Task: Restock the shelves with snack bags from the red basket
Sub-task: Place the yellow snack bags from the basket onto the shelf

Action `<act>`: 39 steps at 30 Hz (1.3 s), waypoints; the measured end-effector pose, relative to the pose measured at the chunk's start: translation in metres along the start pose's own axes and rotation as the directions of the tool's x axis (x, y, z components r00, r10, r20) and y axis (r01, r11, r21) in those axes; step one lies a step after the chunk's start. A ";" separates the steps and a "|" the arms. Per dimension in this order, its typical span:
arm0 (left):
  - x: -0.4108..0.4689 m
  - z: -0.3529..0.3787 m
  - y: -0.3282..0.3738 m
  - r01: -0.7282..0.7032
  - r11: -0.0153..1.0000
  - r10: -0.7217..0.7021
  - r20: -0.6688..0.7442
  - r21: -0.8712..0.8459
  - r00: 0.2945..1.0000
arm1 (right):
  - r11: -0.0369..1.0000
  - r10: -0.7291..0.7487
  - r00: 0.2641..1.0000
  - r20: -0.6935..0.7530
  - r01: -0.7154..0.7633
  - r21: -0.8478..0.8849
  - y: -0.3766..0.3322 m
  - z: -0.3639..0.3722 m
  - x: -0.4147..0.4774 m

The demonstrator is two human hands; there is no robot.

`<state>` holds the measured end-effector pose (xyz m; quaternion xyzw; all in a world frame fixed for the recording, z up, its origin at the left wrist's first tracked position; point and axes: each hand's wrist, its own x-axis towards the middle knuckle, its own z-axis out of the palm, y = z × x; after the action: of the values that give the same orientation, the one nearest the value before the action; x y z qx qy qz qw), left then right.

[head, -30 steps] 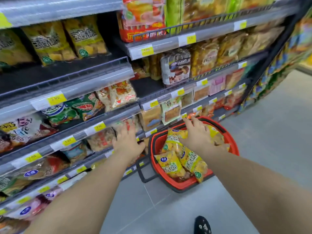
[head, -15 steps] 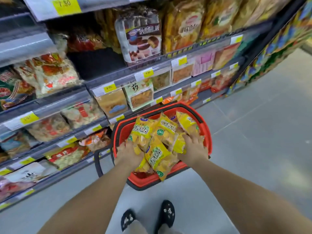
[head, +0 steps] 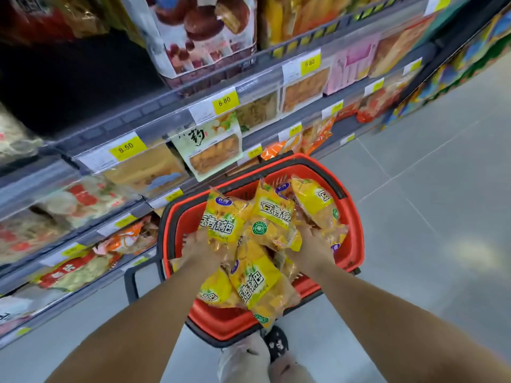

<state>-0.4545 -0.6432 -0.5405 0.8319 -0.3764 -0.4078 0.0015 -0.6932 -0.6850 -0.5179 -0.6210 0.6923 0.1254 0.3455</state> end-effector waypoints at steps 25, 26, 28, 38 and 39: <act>0.063 -0.019 0.006 0.024 0.796 -0.098 -0.089 -0.605 0.991 | 0.788 0.274 0.961 0.027 -0.240 0.567 -0.033 0.027 0.101; 0.053 -0.022 0.006 0.007 0.791 -0.093 -0.109 -0.611 0.990 | 0.805 0.241 0.970 0.013 -0.207 0.556 -0.033 0.019 0.090; 0.029 -0.029 0.003 -0.045 0.777 -0.066 -0.152 -0.628 0.986 | 0.848 0.164 0.986 -0.016 -0.133 0.512 -0.034 0.003 0.066; -0.157 -0.094 -0.041 -0.266 0.706 -0.052 -0.423 -0.656 0.905 | 0.846 -0.195 0.931 -0.309 0.319 0.428 -0.058 -0.074 -0.103; -0.176 -0.102 -0.048 -0.301 0.698 -0.052 -0.466 -0.649 0.883 | 0.833 -0.231 0.914 -0.335 0.363 0.417 -0.063 -0.079 -0.122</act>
<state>-0.4223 -0.5298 -0.3680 0.8095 -0.2377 -0.3152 0.4346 -0.6604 -0.6505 -0.3663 -0.6301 0.6363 -0.1881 0.4033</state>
